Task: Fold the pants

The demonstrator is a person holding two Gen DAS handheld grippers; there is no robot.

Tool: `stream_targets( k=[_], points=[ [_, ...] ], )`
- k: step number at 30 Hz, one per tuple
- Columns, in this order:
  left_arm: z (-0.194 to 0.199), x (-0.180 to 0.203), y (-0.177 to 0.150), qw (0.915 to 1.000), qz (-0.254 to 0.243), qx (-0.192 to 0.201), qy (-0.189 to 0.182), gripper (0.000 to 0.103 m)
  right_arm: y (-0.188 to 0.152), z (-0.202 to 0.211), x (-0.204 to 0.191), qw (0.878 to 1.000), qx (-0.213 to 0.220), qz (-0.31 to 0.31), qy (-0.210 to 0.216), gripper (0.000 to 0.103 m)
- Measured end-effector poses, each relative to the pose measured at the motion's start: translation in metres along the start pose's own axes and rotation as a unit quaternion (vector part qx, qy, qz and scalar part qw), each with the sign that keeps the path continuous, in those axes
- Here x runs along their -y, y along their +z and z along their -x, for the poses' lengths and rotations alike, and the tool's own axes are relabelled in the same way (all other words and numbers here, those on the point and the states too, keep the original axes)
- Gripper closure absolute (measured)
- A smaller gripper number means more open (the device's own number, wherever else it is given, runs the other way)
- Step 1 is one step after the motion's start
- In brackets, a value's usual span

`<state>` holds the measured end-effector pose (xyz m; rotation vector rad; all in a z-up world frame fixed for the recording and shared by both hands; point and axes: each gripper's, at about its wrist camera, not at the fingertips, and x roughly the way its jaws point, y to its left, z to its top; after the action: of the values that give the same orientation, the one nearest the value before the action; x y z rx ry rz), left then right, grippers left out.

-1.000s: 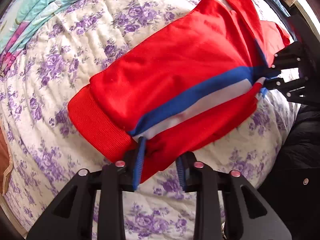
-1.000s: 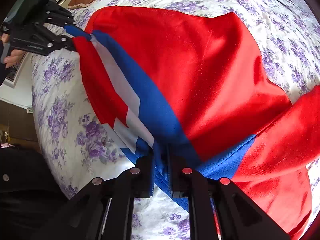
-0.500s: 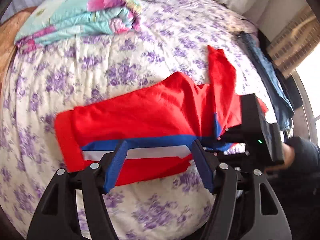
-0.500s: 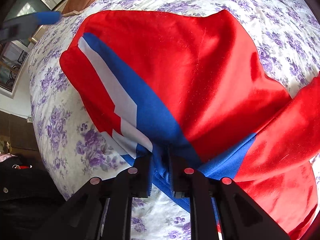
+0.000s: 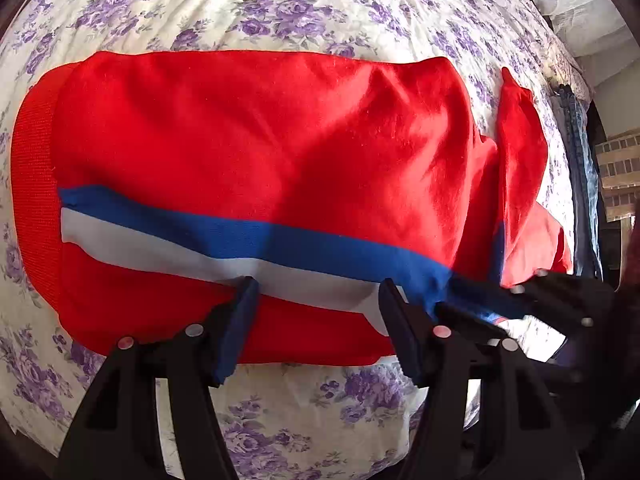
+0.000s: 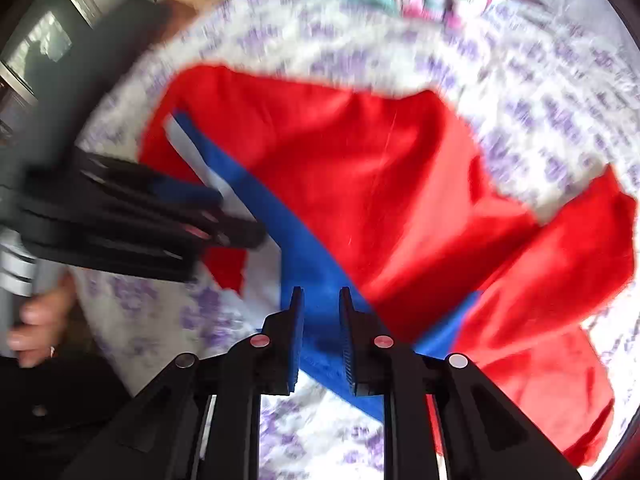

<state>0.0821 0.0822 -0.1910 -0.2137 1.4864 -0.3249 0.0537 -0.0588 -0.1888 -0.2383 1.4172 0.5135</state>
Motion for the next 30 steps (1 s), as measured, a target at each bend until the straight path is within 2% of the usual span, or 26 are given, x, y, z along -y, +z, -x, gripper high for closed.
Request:
stream_targets(
  k=[3,4,5,6,8,9,10,14,18,21,23,25,28,29,30],
  points=[
    [-0.004,0.007,0.003,0.9999,-0.001,0.003,0.011,0.042,0.010,0.015,0.012,0.999,-0.006,-0.031,0.016,0.085],
    [-0.006,0.010,0.001,0.9998,-0.005,0.007,0.017,0.042,0.017,0.028,0.019,0.999,0.007,-0.038,-0.010,0.085],
    [-0.006,0.014,0.002,0.9997,-0.009,0.011,0.022,0.042,0.027,0.043,0.030,0.997,0.028,-0.053,-0.054,0.075],
    [-0.009,0.009,-0.007,0.9995,-0.011,0.016,0.025,0.039,0.041,0.058,0.047,0.988,0.051,-0.086,-0.121,0.047],
    [-0.015,0.009,-0.014,0.9992,-0.016,0.021,0.029,0.034,0.065,0.082,0.087,0.951,0.090,-0.183,-0.233,0.012],
    [-0.017,0.013,-0.013,0.9989,-0.023,0.020,0.036,0.032,0.077,0.086,0.106,0.933,0.099,-0.223,-0.266,0.011],
    [-0.018,0.013,-0.012,0.9984,-0.030,0.018,0.044,0.030,0.090,0.082,0.123,0.922,0.089,-0.250,-0.282,0.011],
    [-0.025,0.029,-0.009,0.9958,-0.053,0.010,0.075,0.023,0.128,0.049,0.178,0.898,0.020,-0.307,-0.314,0.011],
    [-0.030,0.037,-0.003,0.9947,-0.058,0.002,0.084,0.021,0.133,0.026,0.195,0.891,-0.030,-0.315,-0.326,0.012],
    [-0.031,0.037,0.003,0.9954,-0.053,-0.004,0.080,0.021,0.119,0.011,0.220,0.886,-0.067,-0.345,-0.304,0.012],
    [-0.031,0.037,0.006,0.9957,-0.051,-0.006,0.077,0.021,0.111,0.005,0.225,0.885,-0.069,-0.359,-0.288,0.012],
    [-0.029,0.033,0.008,0.9961,-0.049,-0.007,0.073,0.021,0.110,0.008,0.233,0.881,-0.062,-0.361,-0.299,0.012],
    [-0.024,0.024,0.009,0.9974,-0.039,-0.005,0.060,0.021,0.104,0.018,0.250,0.860,-0.064,-0.385,-0.329,0.012],
    [-0.024,0.021,0.011,0.9978,-0.035,-0.004,0.056,0.020,0.101,0.017,0.255,0.861,-0.067,-0.390,-0.319,0.012],
    [-0.023,0.018,0.012,0.9981,-0.031,-0.004,0.053,0.021,0.097,0.014,0.258,0.867,-0.068,-0.392,-0.301,0.018]
  ],
)
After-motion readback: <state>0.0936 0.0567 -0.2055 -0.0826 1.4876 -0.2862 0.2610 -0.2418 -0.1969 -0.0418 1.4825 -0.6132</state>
